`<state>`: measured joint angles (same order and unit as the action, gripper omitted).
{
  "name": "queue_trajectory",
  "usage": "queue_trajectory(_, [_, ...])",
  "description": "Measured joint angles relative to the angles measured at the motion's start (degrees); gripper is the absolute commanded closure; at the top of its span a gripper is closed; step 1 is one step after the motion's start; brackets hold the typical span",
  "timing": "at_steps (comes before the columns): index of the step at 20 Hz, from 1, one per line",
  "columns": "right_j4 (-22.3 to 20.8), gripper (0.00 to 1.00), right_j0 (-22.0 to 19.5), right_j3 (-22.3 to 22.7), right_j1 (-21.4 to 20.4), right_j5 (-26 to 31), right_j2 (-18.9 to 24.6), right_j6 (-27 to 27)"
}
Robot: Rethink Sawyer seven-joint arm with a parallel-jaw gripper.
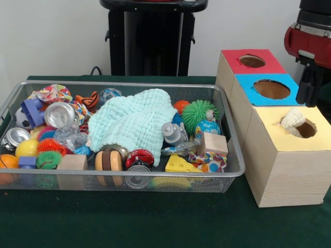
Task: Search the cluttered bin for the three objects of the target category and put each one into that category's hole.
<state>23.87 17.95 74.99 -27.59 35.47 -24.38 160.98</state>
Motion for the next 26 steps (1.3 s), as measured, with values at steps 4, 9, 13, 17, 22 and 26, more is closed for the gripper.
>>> queue_trajectory(4, [0.0, 1.0, 0.0, 0.0, 0.0, 0.0, 0.0, 0.0])
queue_trajectory(9, [-0.1, 1.0, 0.0, 0.0, 0.2, 0.0, 0.0, 0.0])
queue_trajectory(13, [-0.1, 1.0, 0.0, 0.0, 0.3, 0.0, 0.0, 0.0])
queue_trajectory(17, [-0.1, 1.0, 0.0, 0.0, 0.4, 0.0, 0.0, 0.0])
queue_trajectory(22, [-0.1, 1.0, 0.0, 0.0, 1.2, 0.0, 0.0, 0.0])
queue_trajectory(26, [-0.1, 1.0, 0.0, 0.0, 2.1, 0.0, 0.0, 0.0])
